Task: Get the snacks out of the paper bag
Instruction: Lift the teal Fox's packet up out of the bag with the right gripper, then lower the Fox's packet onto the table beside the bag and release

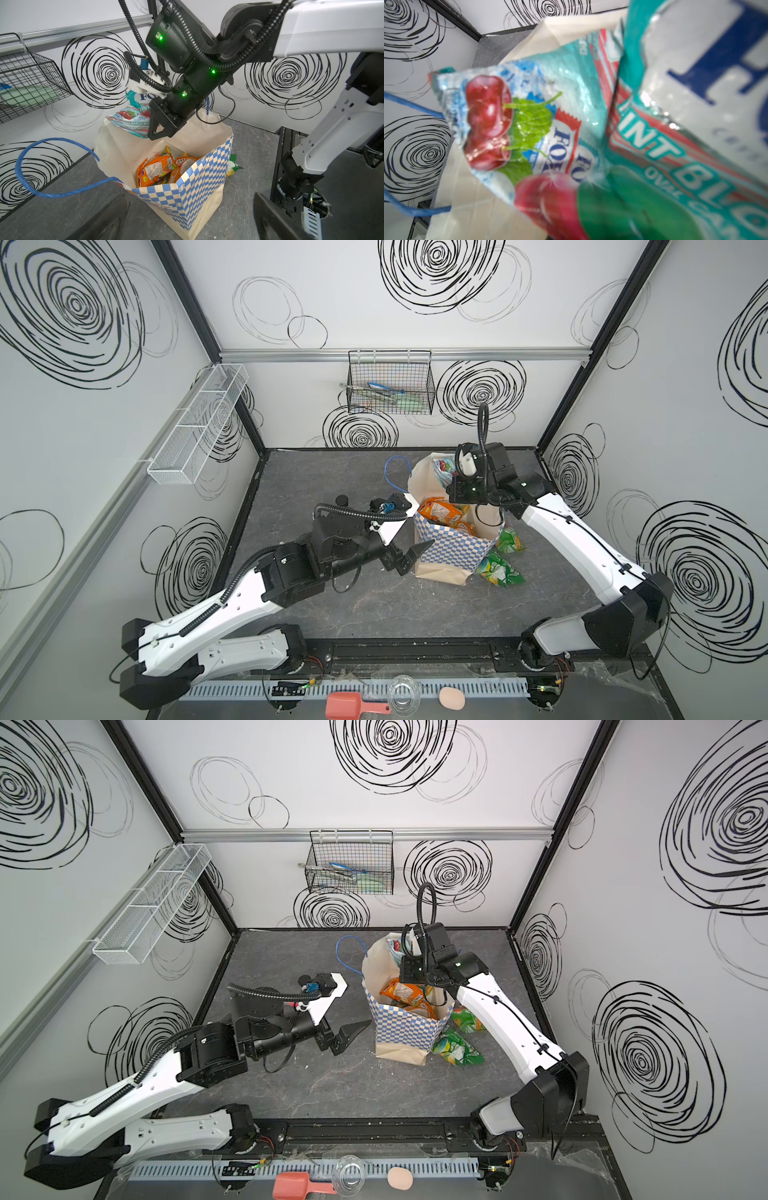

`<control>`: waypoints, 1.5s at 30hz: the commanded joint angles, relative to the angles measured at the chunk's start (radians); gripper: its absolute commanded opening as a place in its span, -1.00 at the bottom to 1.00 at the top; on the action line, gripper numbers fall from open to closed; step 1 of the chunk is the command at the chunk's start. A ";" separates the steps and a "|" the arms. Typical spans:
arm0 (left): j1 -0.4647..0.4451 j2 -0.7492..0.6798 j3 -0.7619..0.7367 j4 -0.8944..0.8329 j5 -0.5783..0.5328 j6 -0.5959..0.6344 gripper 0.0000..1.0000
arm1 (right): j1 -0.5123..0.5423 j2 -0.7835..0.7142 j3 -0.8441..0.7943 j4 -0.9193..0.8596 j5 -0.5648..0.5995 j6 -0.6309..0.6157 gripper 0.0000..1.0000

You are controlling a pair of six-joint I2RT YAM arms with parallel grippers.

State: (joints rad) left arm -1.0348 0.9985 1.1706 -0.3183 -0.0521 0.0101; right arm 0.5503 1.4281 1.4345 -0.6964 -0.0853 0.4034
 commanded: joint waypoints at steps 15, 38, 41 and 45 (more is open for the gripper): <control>0.015 -0.015 -0.007 0.076 0.012 -0.016 0.92 | 0.090 -0.041 0.145 0.014 0.094 -0.029 -1.00; 0.019 -0.001 0.059 0.076 0.058 -0.041 0.92 | -0.241 0.125 0.735 -0.098 0.058 -0.069 -1.00; 0.018 -0.005 0.054 0.078 0.057 -0.045 0.92 | -0.346 0.105 0.668 -0.067 0.002 -0.066 -1.00; 0.019 -0.005 0.056 0.085 0.062 -0.047 0.93 | -0.462 0.065 0.511 0.003 -0.059 -0.062 -1.00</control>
State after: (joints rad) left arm -1.0245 1.0004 1.2011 -0.2890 -0.0040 -0.0242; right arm 0.1341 1.5295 2.0144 -0.7666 -0.0757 0.3397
